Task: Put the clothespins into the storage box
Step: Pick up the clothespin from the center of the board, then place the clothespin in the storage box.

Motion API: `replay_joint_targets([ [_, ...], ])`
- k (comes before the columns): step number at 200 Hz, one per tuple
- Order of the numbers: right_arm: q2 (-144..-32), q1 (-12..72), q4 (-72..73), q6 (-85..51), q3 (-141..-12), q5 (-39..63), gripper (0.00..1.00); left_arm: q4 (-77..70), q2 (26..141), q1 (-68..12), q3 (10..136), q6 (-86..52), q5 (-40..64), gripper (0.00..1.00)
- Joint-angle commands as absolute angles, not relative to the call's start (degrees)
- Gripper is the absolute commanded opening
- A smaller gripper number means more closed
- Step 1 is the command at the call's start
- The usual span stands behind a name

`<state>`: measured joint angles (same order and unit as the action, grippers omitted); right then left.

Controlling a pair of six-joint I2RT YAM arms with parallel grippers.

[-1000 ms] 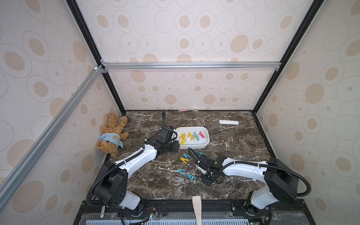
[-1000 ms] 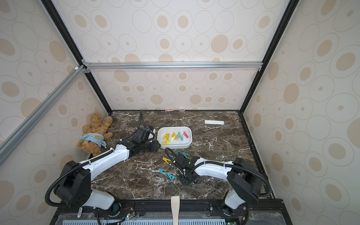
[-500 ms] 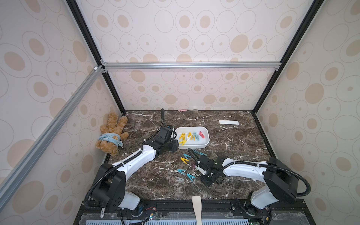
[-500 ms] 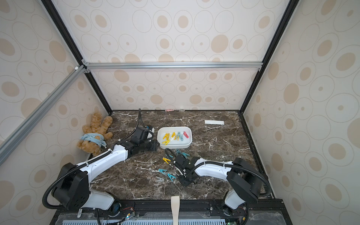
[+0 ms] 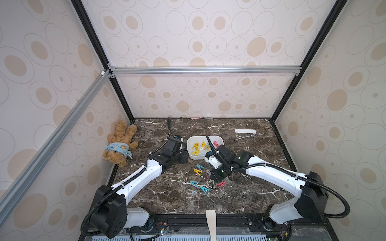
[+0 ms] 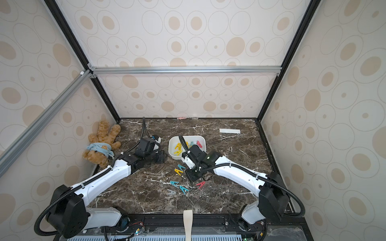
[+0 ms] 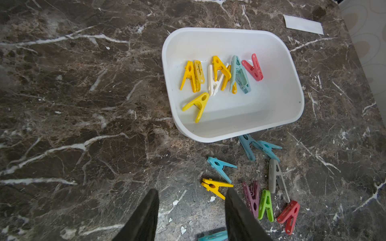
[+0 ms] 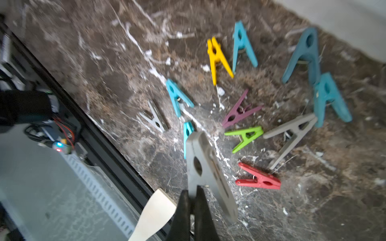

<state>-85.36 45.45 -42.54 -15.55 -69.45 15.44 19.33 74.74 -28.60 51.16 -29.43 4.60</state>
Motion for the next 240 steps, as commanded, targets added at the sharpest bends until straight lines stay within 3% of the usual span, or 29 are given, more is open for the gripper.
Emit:
replay_joint_targets([
  [1, -90.4, 39.6, -44.6, -12.9, -76.5, 21.1, 0.0, 22.0, 73.4, -28.2, 50.2, -31.7, 4.0, 0.52],
  [46, -105.4, 31.5, -48.9, -10.4, -91.7, 19.4, 0.0, 23.1, 72.0, -28.1, 49.3, -32.2, 2.4, 0.52],
  [111, -119.9, 26.7, -49.6, -9.8, -103.3, 19.2, 0.0, 24.7, 73.7, -28.2, 49.9, -32.1, 2.9, 0.52],
  [203, -126.6, 24.7, -50.5, -9.0, -109.8, 18.5, 0.08, 25.8, 76.4, -28.2, 52.0, -33.2, 7.5, 0.54],
  [240, -124.4, 24.7, -49.9, -8.3, -109.1, 18.3, 0.19, 27.3, 78.2, -28.8, 52.2, -33.3, 8.9, 0.53],
])
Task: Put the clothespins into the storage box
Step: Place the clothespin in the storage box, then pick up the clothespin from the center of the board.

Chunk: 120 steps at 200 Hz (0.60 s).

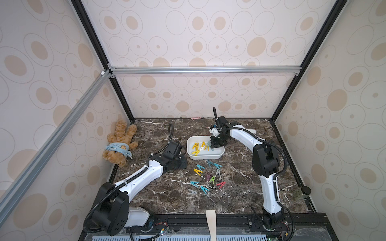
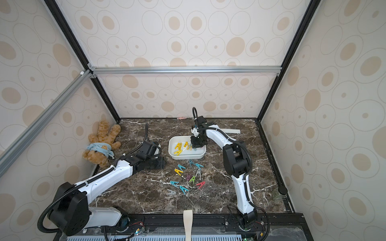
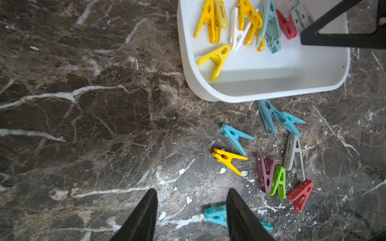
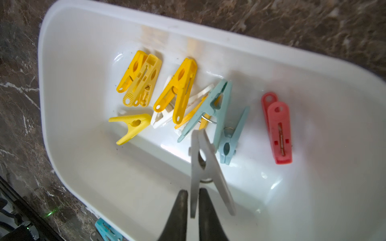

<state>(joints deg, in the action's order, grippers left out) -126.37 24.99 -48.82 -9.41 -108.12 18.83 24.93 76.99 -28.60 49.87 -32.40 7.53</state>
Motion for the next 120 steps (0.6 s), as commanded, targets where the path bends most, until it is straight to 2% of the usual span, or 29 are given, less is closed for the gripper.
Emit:
replay_joint_targets([
  [1, -124.4, 24.7, -49.9, -8.3, -109.1, 18.3, 0.19, 27.5, 78.3, -28.9, 52.3, -33.3, 8.9, 0.53],
  [66, -115.0, 25.1, -50.4, -7.4, -105.9, 19.0, 0.24, 30.4, 80.7, -35.0, 52.8, -33.5, 8.4, 0.51],
  [120, -99.6, 27.7, -42.2, -9.8, -87.0, 18.6, 0.26, 32.4, 80.4, -43.6, 49.9, -40.4, 7.3, 0.48],
])
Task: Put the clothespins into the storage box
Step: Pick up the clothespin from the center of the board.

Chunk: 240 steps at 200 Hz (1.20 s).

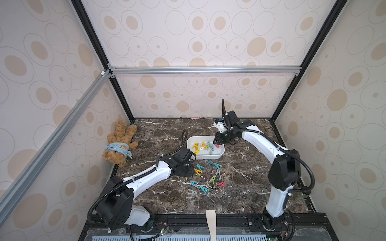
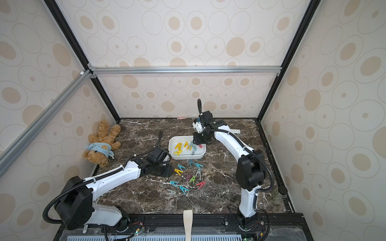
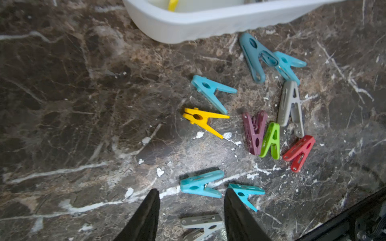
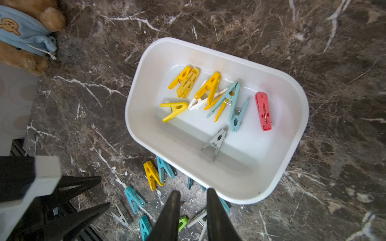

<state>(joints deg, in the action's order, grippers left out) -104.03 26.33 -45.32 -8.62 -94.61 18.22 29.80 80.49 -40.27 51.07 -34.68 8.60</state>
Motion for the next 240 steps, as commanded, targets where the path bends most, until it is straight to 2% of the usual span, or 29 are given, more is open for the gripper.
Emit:
replay_joint_targets([
  [1, -99.4, 27.7, -42.0, -9.9, -86.7, 18.6, 0.26, 32.4, 80.3, -43.8, 49.7, -40.8, 7.2, 0.48],
  [34, -95.5, 28.2, -37.9, -11.7, -79.0, 19.8, 0.26, 29.0, 78.2, -48.3, 45.2, -48.4, 8.1, 0.47],
  [74, -96.6, 28.2, -36.6, -11.7, -77.7, 21.6, 0.26, 30.2, 78.7, -49.9, 44.2, -50.2, 8.0, 0.45],
  [103, -97.4, 28.2, -35.7, -11.5, -77.7, 21.9, 0.26, 33.0, 81.0, -49.7, 45.9, -46.0, 5.6, 0.46],
  [129, -97.7, 28.3, -35.8, -11.3, -78.0, 22.0, 0.26, 32.8, 81.6, -50.0, 45.3, -42.5, 8.6, 0.44],
  [173, -98.1, 28.3, -36.0, -11.6, -78.3, 21.6, 0.27, 35.0, 81.4, -50.0, 45.6, -32.4, 8.0, 0.47],
  [240, -96.6, 28.7, -36.9, -12.2, -77.8, 19.9, 0.28, 32.0, 82.8, -50.3, 44.3, -26.9, 10.3, 0.47],
])
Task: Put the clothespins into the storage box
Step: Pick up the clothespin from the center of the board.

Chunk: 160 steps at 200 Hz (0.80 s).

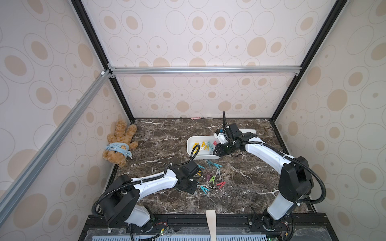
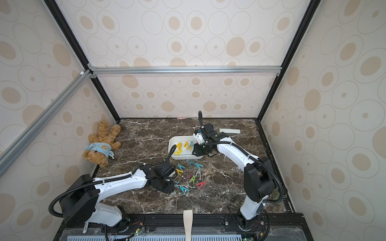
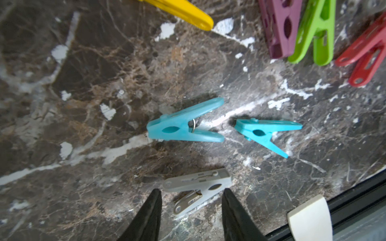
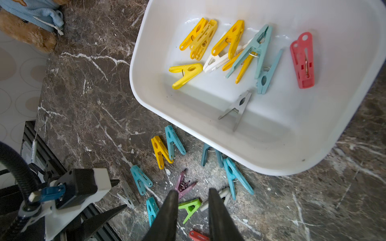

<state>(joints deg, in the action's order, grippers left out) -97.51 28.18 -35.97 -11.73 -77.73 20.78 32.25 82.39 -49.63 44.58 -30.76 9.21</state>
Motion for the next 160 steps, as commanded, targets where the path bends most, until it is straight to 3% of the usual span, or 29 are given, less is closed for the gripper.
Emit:
replay_joint_targets([
  [1, -96.6, 28.7, -36.9, -12.3, -77.7, 19.9, 0.28, 32.0, 82.8, -50.3, 44.3, -26.9, 10.3, 0.47],
  [160, -95.4, 29.6, -37.3, -13.1, -77.1, 18.2, 0.28, 30.8, 83.2, -53.0, 41.6, -28.0, 11.8, 0.4],
])
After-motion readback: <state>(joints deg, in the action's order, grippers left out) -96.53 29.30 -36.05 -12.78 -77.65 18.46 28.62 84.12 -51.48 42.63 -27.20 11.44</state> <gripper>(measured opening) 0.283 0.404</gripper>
